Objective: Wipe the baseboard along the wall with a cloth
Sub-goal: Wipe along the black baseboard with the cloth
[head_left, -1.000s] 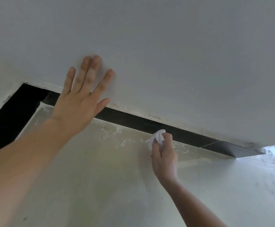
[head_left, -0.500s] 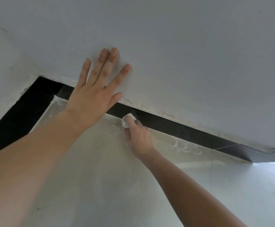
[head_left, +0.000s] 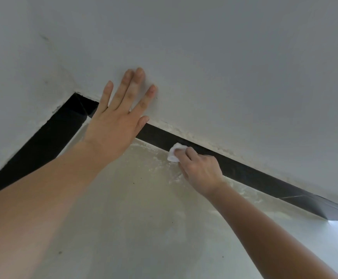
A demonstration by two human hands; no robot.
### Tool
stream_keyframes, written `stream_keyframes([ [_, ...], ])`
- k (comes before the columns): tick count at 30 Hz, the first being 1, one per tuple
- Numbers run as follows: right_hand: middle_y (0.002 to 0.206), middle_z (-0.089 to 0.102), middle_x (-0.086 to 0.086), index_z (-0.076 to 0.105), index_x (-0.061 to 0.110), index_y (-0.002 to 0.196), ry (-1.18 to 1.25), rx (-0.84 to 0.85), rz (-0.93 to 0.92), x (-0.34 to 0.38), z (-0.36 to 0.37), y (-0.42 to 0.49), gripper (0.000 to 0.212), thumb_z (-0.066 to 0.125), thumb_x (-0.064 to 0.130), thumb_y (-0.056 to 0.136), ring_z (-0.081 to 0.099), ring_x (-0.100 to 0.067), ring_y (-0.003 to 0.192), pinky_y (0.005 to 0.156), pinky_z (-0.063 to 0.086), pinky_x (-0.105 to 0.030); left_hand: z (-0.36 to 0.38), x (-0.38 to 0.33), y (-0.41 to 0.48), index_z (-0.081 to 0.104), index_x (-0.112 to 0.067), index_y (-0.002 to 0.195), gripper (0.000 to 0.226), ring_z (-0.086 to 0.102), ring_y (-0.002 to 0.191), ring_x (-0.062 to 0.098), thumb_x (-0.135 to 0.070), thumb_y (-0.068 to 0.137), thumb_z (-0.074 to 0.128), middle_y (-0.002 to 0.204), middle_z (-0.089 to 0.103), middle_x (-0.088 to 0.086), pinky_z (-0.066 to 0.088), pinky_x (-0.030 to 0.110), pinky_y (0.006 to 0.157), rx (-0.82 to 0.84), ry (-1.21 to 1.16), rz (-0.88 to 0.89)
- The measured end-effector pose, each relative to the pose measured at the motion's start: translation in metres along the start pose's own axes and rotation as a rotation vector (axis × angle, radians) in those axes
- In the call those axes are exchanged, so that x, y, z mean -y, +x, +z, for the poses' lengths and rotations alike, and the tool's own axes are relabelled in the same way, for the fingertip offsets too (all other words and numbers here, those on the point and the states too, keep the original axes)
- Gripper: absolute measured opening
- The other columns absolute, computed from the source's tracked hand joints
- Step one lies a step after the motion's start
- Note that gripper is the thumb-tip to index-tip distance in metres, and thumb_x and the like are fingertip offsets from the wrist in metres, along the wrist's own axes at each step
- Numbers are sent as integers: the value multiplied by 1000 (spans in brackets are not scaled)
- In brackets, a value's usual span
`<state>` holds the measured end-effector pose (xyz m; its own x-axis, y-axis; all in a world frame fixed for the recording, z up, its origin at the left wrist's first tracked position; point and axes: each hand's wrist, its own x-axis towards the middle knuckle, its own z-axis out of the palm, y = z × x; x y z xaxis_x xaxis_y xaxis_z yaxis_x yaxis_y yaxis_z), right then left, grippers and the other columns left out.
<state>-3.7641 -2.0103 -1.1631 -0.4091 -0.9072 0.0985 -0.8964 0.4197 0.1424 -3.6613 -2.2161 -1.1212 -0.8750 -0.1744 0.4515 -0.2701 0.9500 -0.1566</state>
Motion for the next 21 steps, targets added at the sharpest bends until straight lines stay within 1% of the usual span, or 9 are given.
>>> stream_keyframes([
  [2, 73, 64, -4, 72, 13, 95, -94, 182, 1, 5, 1, 3, 49, 85, 17, 48, 55, -19, 37, 40, 20, -20, -3, 4, -1, 4, -20, 152, 56, -5, 146, 26, -32, 103, 29, 158, -7, 12, -8, 42, 115, 15, -6, 7],
  [4, 103, 63, -8, 60, 11, 117, -137, 395, 17, 8, -1, -1, 46, 71, 16, 73, 68, -22, 68, 49, 32, -25, -5, 9, -2, 5, -22, 152, 59, -3, 146, 27, -31, 101, 34, 158, -6, 11, -4, 44, 116, 19, -6, 17],
  [6, 117, 57, -8, 51, 10, 124, -104, 442, 55, 10, -6, -6, 35, 53, 15, 89, 65, -26, 93, 61, 36, -29, -6, 9, -1, 7, -22, 152, 60, -1, 146, 28, -30, 101, 37, 158, -5, 10, -1, 46, 115, 20, -13, 23],
  [10, 114, 58, -5, 55, 14, 118, -13, 396, -25, 27, -32, 7, 29, 46, 26, 93, 64, -26, 93, 61, 33, -30, -5, 2, -1, 4, -21, 151, 61, -2, 146, 28, -30, 100, 37, 157, -7, 9, -6, 44, 115, 37, -21, -12],
  [13, 91, 65, -2, 68, 17, 102, -103, 256, -147, 44, -45, 34, 28, 69, 28, 76, 66, -21, 61, 48, 27, -23, -6, 3, -1, 7, -20, 151, 60, 0, 146, 27, -29, 99, 36, 158, -3, 10, -4, 45, 115, 43, -23, -9],
  [14, 93, 65, -4, 67, 15, 106, -136, 253, -158, 46, -48, 40, 31, 69, 25, 76, 65, -21, 61, 46, 25, -23, -6, 3, -1, 8, -19, 151, 60, 1, 146, 27, -28, 99, 36, 158, -2, 11, -2, 46, 115, 47, -28, -9],
  [16, 116, 58, -10, 47, 7, 130, -132, 283, -163, 42, -44, 46, 37, 43, 13, 94, 66, -27, 85, 46, 26, -26, -8, 3, -1, 9, -19, 151, 60, 1, 146, 27, -27, 98, 36, 158, -2, 11, 0, 47, 115, 60, -27, -12],
  [18, 125, 53, -14, 34, 3, 138, -130, 301, -146, 32, -37, 37, 44, 24, 8, 95, 63, -31, 98, 53, 32, -29, -10, 3, -1, 8, -19, 151, 61, 0, 146, 27, -27, 98, 35, 159, -4, 11, 0, 47, 115, 77, -26, -10],
  [21, 125, 55, -13, 35, 7, 139, -135, 351, -59, 11, -19, 7, 47, 40, 5, 92, 64, -30, 101, 61, 36, -31, -13, 4, -2, 8, -19, 152, 61, -1, 146, 27, -26, 98, 36, 159, -5, 10, 1, 48, 115, 103, -31, -19],
])
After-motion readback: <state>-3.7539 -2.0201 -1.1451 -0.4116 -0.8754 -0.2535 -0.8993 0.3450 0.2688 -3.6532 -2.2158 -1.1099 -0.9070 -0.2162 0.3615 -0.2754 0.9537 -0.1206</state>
